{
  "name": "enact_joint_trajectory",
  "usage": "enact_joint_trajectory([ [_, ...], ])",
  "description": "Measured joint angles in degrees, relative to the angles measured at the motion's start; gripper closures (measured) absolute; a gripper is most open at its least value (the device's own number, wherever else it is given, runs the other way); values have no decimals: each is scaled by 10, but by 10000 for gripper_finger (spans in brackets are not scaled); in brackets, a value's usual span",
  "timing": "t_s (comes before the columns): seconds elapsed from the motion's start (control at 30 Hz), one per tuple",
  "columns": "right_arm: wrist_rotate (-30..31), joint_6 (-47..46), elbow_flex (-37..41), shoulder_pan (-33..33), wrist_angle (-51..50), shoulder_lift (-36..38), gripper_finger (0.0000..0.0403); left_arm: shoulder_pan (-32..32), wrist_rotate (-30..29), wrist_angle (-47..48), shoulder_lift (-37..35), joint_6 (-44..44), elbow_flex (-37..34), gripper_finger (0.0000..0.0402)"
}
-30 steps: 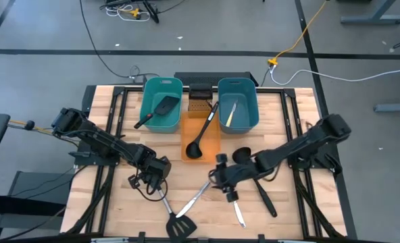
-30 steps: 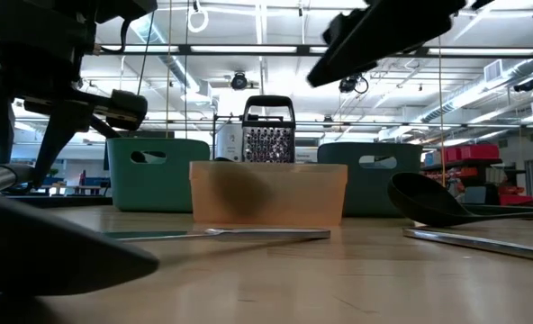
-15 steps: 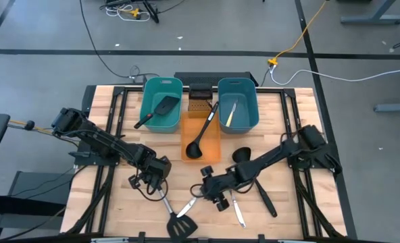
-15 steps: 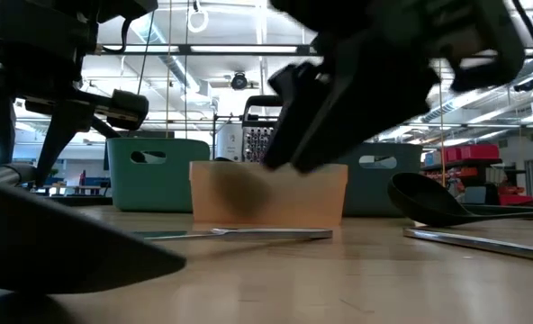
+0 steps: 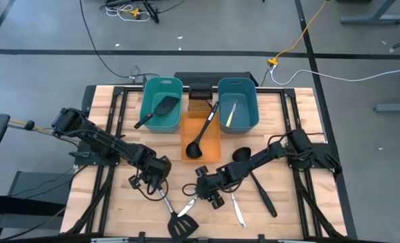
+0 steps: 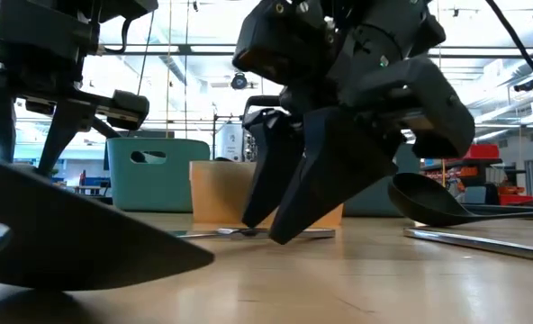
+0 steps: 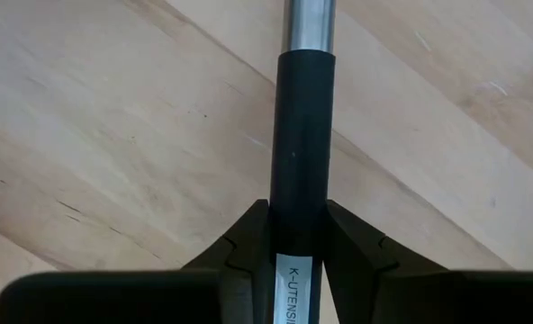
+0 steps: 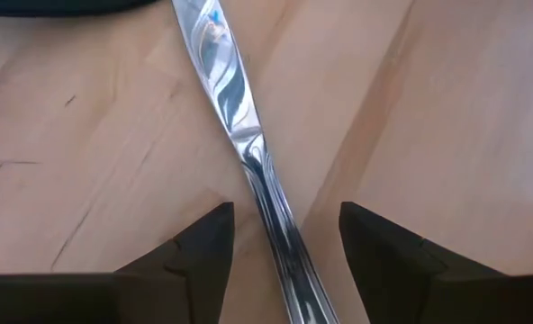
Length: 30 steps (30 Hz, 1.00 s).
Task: Pick & Place Kitchen Items
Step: Put the black spatula into the green bin
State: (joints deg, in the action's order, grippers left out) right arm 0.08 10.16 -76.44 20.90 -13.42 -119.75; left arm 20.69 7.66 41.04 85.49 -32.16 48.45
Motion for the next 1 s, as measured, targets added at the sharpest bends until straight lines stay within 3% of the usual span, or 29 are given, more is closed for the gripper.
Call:
enact_joint_trajectory([
  [0.33,-8,0,-2,-1,10,-19,245,0,-1,-1,0,0,0,316],
  [0.63,-1,2,-1,1,10,-21,361,0,-6,-2,0,0,-1,316],
  [1.0,50,-26,0,-2,-40,-3,362,0,-6,-4,0,0,-1,316],
])
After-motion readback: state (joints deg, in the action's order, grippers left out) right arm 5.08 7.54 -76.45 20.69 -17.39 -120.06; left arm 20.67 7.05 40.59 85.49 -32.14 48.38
